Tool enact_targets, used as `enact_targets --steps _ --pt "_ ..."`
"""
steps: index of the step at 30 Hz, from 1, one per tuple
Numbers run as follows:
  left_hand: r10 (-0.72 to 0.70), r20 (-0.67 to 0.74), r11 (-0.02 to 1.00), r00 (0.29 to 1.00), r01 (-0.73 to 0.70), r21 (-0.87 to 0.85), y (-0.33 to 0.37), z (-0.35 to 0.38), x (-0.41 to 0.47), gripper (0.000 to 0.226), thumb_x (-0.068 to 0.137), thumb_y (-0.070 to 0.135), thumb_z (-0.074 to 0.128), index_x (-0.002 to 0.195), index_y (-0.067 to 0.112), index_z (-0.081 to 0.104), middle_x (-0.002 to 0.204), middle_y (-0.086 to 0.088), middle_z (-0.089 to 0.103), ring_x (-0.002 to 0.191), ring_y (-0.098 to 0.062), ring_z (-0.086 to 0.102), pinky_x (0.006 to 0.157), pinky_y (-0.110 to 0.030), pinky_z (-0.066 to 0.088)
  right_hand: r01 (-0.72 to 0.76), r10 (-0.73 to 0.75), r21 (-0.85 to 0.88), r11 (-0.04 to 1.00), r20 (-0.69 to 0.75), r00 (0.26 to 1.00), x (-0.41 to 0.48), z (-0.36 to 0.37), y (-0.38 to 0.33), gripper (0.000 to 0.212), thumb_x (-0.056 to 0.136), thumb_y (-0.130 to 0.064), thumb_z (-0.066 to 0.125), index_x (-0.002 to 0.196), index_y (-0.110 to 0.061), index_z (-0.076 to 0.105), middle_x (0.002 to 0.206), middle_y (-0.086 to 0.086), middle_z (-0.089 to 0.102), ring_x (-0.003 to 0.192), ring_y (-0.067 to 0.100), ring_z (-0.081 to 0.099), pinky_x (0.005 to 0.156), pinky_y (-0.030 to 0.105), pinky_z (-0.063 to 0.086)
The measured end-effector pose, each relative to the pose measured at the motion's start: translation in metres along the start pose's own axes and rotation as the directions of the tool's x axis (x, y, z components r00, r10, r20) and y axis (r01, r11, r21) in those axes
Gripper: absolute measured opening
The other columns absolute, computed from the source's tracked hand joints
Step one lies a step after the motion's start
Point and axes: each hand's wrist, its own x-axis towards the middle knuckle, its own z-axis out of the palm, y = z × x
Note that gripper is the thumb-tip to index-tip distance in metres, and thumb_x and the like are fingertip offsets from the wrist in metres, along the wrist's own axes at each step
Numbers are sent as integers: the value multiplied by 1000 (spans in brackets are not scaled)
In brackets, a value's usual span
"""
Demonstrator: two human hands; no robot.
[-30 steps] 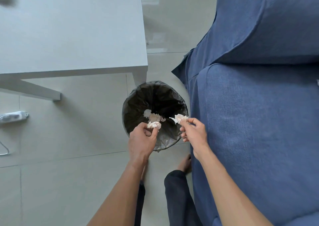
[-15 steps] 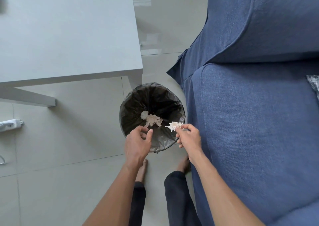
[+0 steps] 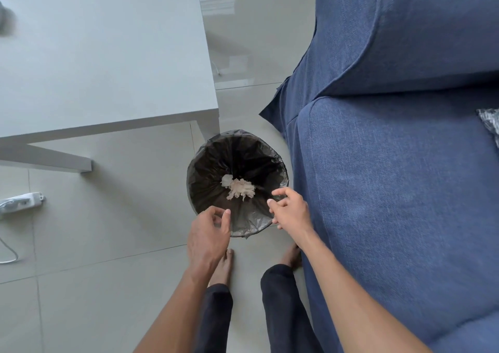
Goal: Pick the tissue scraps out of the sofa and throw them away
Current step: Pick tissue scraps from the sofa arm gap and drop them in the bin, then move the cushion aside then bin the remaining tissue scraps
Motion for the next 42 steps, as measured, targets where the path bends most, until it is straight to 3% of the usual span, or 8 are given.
enact_targets --steps 3,8,17,20,25,34,38,42 --pt "15 -20 1000 1000 -15 -2 12 -1 -1 26 100 43 54 97 25 71 88 9 66 86 -16 65 71 -29 42 59 -59 6 998 -44 997 -6 -20 -3 7 95 -19 64 99 -21 68 71 7 74 48 7 64 71 42 62" --pt "67 -94 997 993 -70 -34 66 1 13 27 99 45 56 96 24 72 84 11 66 79 -17 65 71 -29 43 160 -152 36 986 -161 975 -9 -79 -19 8 96 -18 62 93 -17 70 71 14 72 66 34 68 71 48 59" --pt "417 11 909 909 -417 18 221 46 12 28 99 48 55 100 25 69 87 10 72 69 -14 68 71 -35 55 284 -195 83 955 -547 814 18 -242 -20 8 93 -28 65 87 -23 69 59 -9 63 51 7 59 56 23 48" --pt "505 60 859 861 -508 60 273 73 6 28 99 49 54 103 24 67 92 12 72 72 -17 70 71 -36 56 256 -174 62 965 -577 798 34 -295 -1 10 95 -28 66 100 -19 68 74 -9 65 63 1 61 63 16 47" --pt "589 122 791 799 -601 114 349 131 1 19 98 45 56 99 29 66 92 16 72 69 -16 67 67 -32 49 225 -207 -45 973 -594 777 69 -370 25 20 96 -28 65 113 -18 66 104 3 68 97 19 64 89 34 53" --pt "615 198 762 763 -640 99 424 209 -3 16 100 39 55 100 30 68 86 21 66 76 -9 64 63 -27 44 169 -296 -270 948 -550 781 131 -472 27 31 95 -26 63 125 -17 62 110 0 60 104 23 63 88 33 48" --pt "587 234 776 775 -621 111 442 230 5 14 100 38 55 98 30 67 85 17 68 70 -8 65 58 -26 44 201 -261 -167 965 -547 796 132 -483 30 31 95 -21 64 125 -17 63 114 2 62 103 21 63 95 38 51" --pt "597 252 768 762 -634 94 475 244 8 14 98 39 57 93 31 67 82 12 70 68 -8 65 59 -27 48 340 -228 39 939 -672 705 101 -488 35 26 94 -12 65 119 -18 67 106 -2 65 91 11 63 90 28 53"
